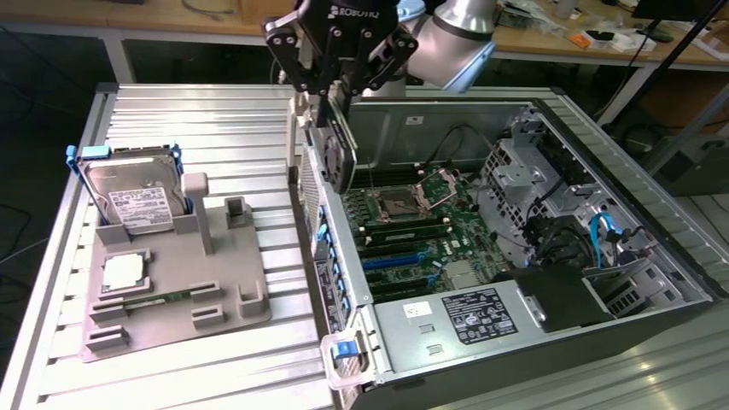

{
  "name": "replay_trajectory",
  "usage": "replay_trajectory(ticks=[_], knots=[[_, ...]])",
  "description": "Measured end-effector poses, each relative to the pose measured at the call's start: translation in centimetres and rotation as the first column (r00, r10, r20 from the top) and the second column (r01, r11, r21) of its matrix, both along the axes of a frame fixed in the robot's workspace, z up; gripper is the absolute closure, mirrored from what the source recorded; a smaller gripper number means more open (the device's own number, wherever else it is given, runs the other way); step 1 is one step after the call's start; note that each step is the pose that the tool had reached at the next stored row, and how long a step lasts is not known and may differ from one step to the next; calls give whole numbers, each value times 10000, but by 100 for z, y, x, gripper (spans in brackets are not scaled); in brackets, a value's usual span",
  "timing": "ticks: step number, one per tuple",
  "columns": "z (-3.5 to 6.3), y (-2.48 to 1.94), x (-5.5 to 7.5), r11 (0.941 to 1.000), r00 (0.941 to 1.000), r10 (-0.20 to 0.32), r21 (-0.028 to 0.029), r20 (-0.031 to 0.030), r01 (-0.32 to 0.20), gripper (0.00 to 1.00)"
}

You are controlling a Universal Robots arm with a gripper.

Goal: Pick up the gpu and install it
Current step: 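Pick up the gpu and move the gpu toward the slot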

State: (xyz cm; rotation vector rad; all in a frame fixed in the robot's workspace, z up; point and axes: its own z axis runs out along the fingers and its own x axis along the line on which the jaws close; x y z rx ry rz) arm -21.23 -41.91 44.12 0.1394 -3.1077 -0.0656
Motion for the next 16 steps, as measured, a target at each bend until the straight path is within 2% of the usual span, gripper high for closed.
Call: replay_trajectory(ticks=[16], knots=[[-39,0,611,10000,10000,1,2,1,-1,73]])
